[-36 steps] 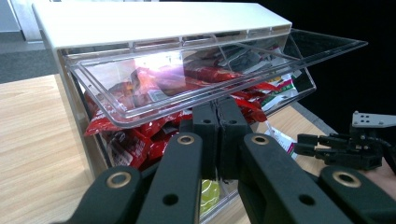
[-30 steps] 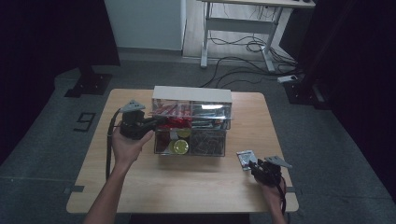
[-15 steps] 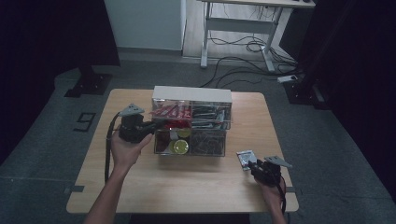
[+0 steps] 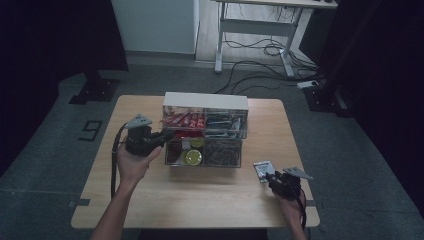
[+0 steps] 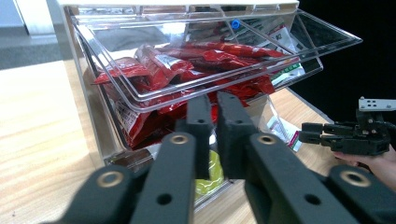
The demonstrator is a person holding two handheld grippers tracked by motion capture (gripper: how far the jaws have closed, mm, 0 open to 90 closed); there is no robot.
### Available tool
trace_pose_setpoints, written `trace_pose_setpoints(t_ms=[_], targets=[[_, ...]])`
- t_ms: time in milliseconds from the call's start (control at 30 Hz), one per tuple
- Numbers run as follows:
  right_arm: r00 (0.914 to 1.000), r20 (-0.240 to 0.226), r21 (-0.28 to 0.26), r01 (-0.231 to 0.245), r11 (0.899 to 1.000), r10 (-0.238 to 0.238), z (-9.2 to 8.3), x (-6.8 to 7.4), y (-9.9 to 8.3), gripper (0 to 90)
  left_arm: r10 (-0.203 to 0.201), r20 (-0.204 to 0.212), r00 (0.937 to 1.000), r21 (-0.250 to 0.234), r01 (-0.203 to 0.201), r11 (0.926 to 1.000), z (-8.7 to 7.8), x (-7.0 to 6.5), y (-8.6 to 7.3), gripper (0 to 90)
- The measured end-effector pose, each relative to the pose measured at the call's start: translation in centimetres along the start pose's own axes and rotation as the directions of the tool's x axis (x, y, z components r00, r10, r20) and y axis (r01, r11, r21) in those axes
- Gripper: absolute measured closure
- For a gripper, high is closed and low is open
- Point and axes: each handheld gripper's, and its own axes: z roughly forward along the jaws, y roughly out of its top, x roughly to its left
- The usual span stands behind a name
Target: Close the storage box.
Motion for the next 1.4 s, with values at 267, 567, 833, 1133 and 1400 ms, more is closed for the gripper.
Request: trace_pose_setpoints(t_ms=[267, 567, 833, 1133, 1400], targets=[[1.0, 0.0, 0.0, 0.0, 1.0, 0.0, 0.0, 0.0, 0.0, 55.2, 0.049, 0.011, 0.9987, -0.029, -0.049, 0.9984, -0.7, 0.0, -1.4, 63.2], [1.0, -0.004, -0.001, 0.001, 1.0, -0.001, 0.1, 0.1, 0.1, 55.2, 0.076, 0.029, 0.9967, -0.039, -0.075, 0.9964, -1.8, -0.1, -3.4, 53.1], [0.9999, -0.009, -0.003, 0.013, 1.0, -0.013, 0.3, 0.4, 0.2, 55.2, 0.071, 0.012, 0.9974, -0.025, -0.071, 0.9972, -2.0, 0.2, -5.7, 51.4], [1.0, -0.005, -0.005, 0.008, 1.0, -0.008, 0.2, 0.2, 0.1, 55.2, 0.045, -0.006, 0.999, 0.021, -0.044, 0.9988, -1.1, 1.6, -8.4, 50.9], [0.9999, -0.004, -0.002, 0.013, 1.0, -0.013, 0.3, 0.4, 0.1, 55.2, 0.043, -0.029, 0.9987, 0.058, -0.041, 0.9975, -0.2, 2.5, -10.4, 50.8]])
